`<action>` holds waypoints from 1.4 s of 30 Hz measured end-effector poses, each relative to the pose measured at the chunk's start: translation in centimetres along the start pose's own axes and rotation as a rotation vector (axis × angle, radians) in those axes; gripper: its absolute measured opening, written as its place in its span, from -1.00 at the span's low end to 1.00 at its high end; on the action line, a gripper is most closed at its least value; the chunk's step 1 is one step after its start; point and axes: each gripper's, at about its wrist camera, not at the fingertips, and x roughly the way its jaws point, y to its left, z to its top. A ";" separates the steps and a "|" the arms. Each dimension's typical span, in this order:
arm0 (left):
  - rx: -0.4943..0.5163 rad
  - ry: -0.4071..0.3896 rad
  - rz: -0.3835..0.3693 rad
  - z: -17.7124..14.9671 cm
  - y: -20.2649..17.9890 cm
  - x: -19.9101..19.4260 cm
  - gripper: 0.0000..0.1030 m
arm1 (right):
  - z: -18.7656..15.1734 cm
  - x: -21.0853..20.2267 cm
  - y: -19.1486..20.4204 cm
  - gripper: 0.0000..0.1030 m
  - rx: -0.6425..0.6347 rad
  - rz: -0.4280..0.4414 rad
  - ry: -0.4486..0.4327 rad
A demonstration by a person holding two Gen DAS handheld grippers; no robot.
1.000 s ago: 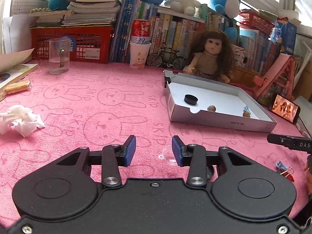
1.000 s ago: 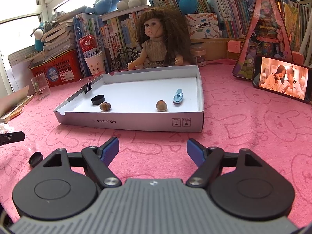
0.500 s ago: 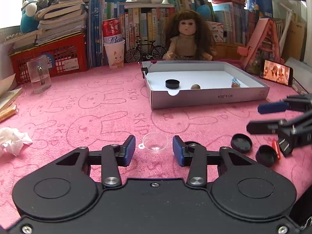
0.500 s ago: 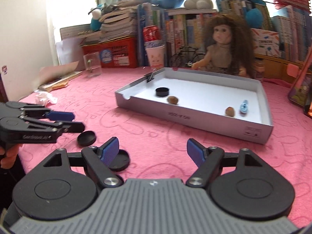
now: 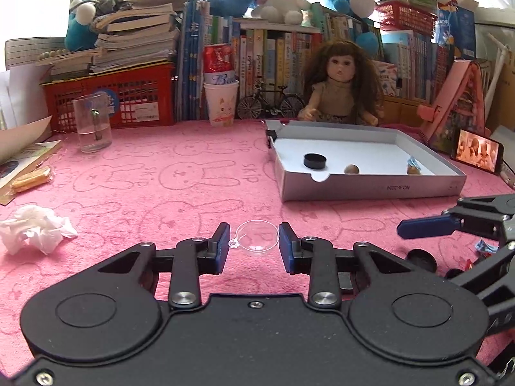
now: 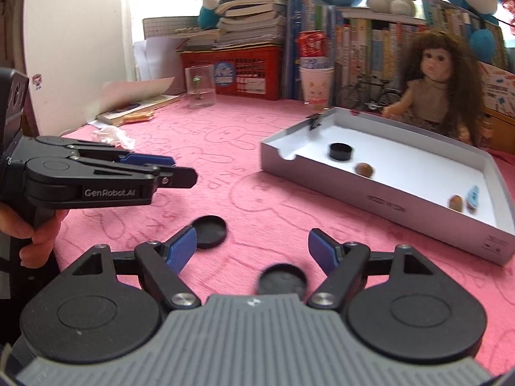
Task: Organize rigid objects
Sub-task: 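Grasp the clear dome lid with the left gripper while the right grasps a black round cap, then carry the clear lid and black cap over the tray and lower them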
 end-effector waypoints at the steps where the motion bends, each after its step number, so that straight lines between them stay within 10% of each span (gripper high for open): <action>1: -0.006 -0.002 0.003 0.0 0.3 -0.1 -0.40 | 0.1 0.4 0.4 0.65 -0.010 0.007 0.005; 4: -0.027 0.001 0.009 0.1 1.0 -0.2 -0.40 | 0.3 1.5 1.3 0.58 -0.029 0.030 0.026; 10: -0.043 -0.001 0.005 0.0 1.5 -0.1 -0.40 | 0.4 1.5 2.5 -0.28 -0.078 0.019 0.025; 42: -0.015 -0.014 -0.092 3.8 -4.6 2.2 -0.40 | 0.9 -3.7 -7.1 -0.29 0.184 -0.345 -0.075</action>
